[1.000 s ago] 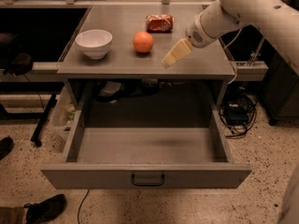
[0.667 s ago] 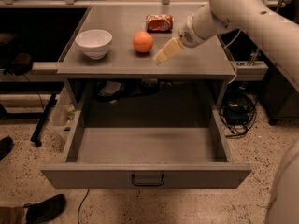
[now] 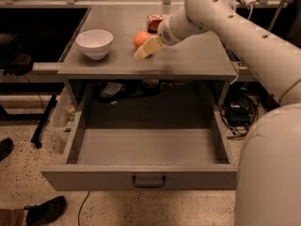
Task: Place orange into top drawer
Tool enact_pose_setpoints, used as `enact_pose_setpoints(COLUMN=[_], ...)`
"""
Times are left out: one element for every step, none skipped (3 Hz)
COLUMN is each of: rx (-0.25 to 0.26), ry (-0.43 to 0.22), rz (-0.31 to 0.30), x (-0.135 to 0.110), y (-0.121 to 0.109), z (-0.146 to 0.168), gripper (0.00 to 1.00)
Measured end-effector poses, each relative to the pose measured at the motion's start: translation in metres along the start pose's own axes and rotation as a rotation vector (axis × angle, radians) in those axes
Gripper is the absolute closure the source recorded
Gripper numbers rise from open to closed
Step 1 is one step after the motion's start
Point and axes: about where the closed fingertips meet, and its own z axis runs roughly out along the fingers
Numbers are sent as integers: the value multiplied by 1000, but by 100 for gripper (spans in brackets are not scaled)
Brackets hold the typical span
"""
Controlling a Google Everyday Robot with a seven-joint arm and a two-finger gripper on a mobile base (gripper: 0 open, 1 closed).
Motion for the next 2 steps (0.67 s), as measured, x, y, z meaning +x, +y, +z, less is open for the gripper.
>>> enact_pose_setpoints(rx=[-13, -42], ry=[-14, -3], rz=[13, 36], x=[-12, -17], y=[4, 5], z=[25, 49], gripper=[0, 0])
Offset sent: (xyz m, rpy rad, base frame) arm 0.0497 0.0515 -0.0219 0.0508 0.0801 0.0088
